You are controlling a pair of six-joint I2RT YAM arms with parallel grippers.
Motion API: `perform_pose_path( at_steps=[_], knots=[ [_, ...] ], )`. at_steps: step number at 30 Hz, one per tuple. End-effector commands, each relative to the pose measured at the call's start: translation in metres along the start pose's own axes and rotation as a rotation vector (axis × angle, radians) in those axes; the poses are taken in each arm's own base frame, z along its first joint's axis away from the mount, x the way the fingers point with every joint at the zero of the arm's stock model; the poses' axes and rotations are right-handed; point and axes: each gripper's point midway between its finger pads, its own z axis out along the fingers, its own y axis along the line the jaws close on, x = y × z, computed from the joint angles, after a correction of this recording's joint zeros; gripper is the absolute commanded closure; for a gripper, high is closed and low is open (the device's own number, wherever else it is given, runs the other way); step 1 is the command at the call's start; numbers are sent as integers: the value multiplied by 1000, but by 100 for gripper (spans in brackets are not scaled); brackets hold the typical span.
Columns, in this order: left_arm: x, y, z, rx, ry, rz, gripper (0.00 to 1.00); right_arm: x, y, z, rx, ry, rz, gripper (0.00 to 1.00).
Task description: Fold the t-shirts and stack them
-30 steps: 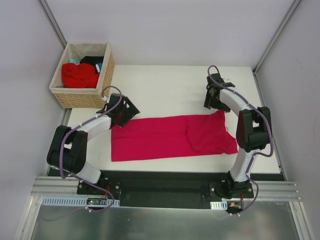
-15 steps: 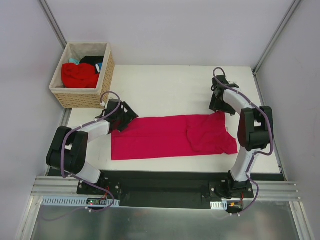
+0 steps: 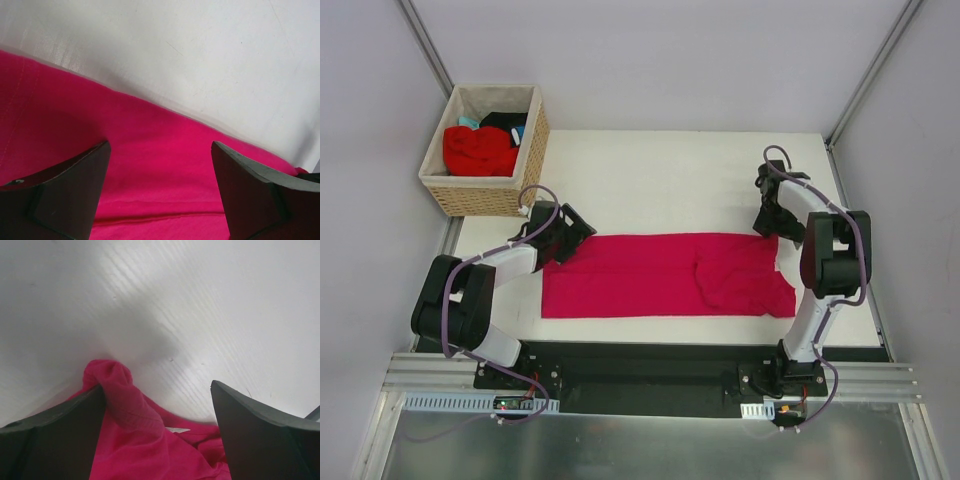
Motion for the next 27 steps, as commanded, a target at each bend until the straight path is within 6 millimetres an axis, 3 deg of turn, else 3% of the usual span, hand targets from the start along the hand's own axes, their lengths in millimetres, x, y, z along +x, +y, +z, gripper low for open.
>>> perform_pose_path(
  at_steps=[1,7,15,18,23,27],
  knots=[
    [12,30,-3,-84,38,-2,16,17,-34,8,127,68,14,12],
    [11,34,-5,-82,34,-11,17,29,-58,17,165,140,91,12],
    [8,35,-4,-76,36,-19,17,41,-90,11,189,147,226,12],
    [7,32,-4,-70,34,-16,17,46,-95,10,164,152,273,12],
    [5,32,-4,-69,33,-19,17,41,-79,5,44,163,307,11],
    [5,32,-6,-64,32,-19,17,37,-90,0,75,124,311,11]
  ],
)
